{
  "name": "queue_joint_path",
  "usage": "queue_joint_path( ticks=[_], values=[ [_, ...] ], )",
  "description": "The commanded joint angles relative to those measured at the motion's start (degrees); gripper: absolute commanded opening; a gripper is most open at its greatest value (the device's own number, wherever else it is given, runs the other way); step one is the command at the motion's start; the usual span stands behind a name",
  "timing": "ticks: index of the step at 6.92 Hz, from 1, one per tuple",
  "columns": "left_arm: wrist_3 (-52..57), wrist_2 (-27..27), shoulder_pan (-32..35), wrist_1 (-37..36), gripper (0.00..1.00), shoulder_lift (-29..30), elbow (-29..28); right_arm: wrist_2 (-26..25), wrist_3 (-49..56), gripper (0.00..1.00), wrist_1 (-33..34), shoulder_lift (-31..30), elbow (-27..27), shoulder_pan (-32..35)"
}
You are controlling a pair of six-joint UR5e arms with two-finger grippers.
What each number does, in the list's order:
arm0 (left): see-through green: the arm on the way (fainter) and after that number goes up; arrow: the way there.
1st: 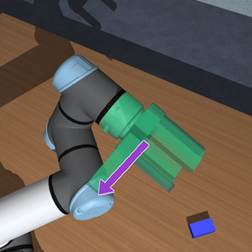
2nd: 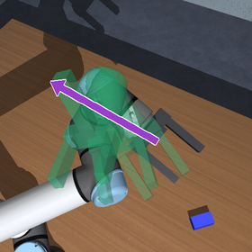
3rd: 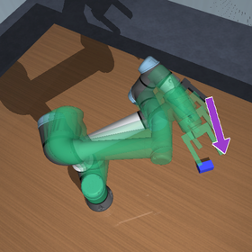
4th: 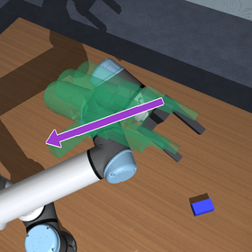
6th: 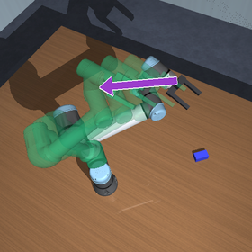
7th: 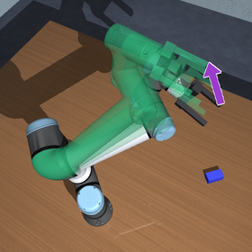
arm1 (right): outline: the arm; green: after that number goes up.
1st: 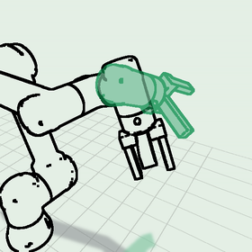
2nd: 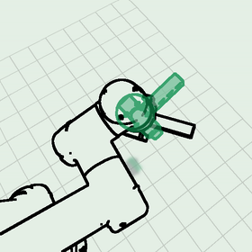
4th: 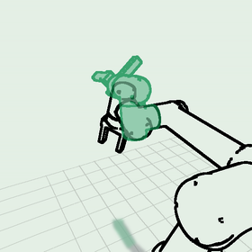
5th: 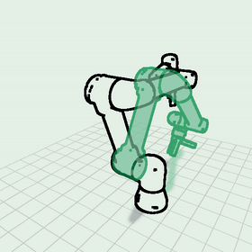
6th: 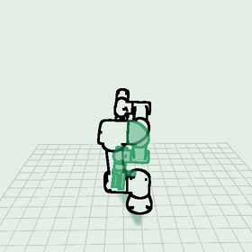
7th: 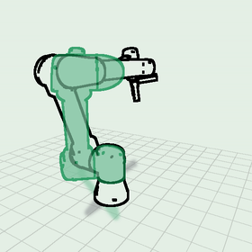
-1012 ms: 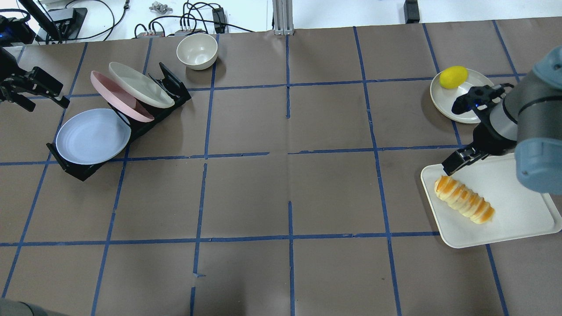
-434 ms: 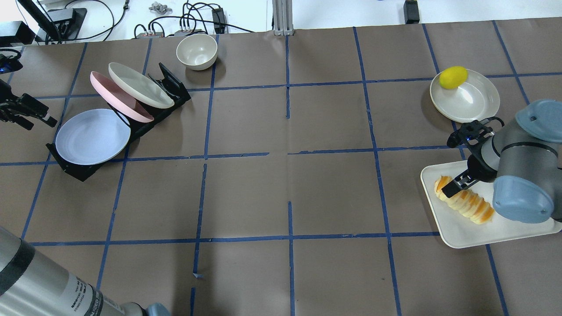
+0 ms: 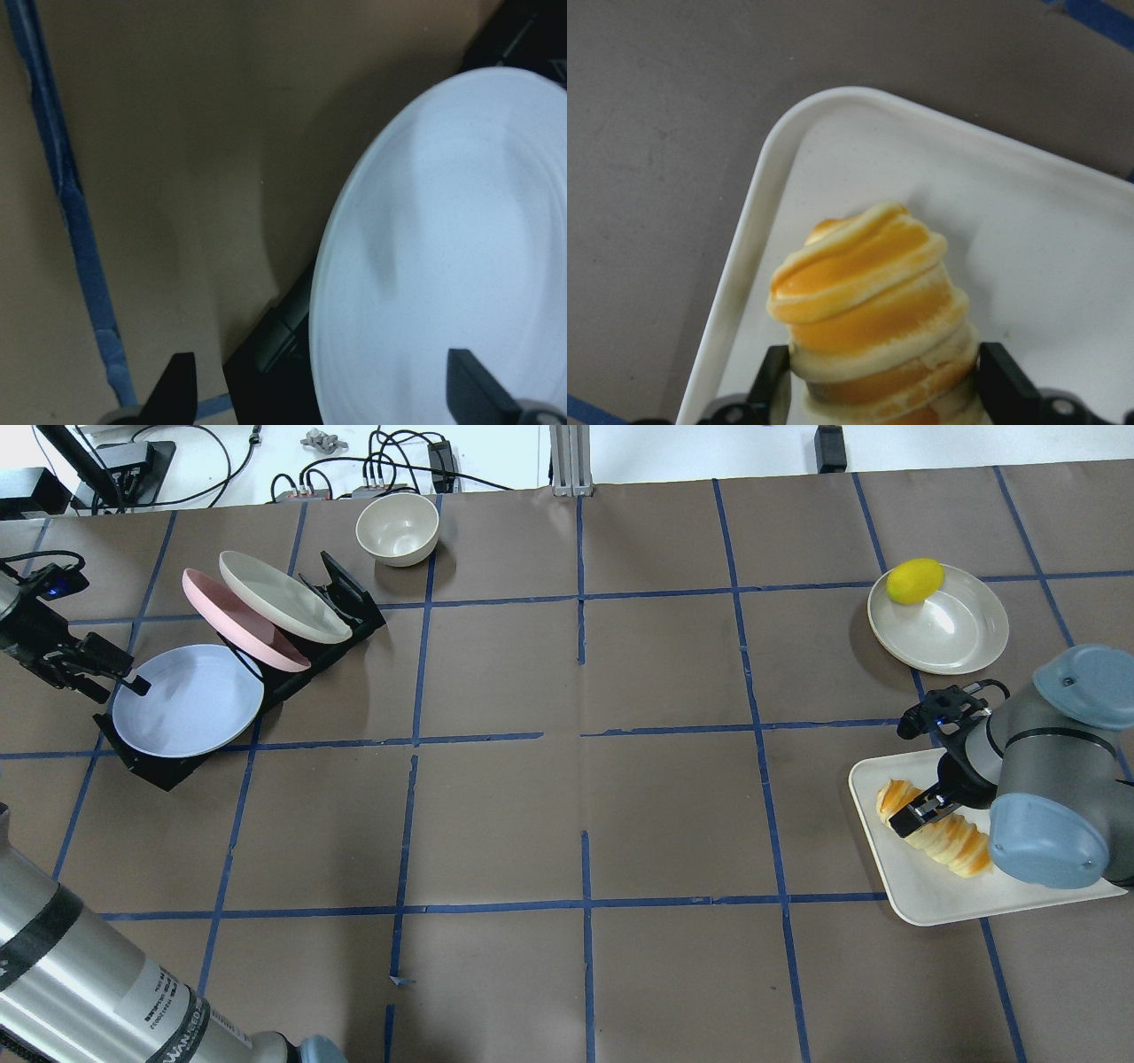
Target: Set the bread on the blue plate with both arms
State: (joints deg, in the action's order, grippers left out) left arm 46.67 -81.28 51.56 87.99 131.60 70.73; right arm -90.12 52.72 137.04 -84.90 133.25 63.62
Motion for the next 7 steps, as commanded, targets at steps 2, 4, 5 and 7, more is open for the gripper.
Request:
queue_joint_path(
  ticks=[2,4,5,7],
  values=[
    [-0.6,1.3,0.0,2.1,0.50,1.2,-0.2,-0.1,-6.4,0.21,-5.3,-0.8,-4.2,-0.1],
    [-0.9,3.8,-0.1,3.1,0.30,0.8,-0.2,0.0,-12.8,0.21,-25.7,-0.9,-16.7,1.6],
    [-1.7,4.4,0.1,3.3,0.29,0.0,-0.5,-0.5,-18.2,0.21,-34.9,-0.9,-24.0,5.6],
    [-1.7,3.8,0.1,5.6,0.26,-0.3,-3.3,-0.6,-32.1,0.21,-51.4,-0.9,-38.9,15.2]
  ],
)
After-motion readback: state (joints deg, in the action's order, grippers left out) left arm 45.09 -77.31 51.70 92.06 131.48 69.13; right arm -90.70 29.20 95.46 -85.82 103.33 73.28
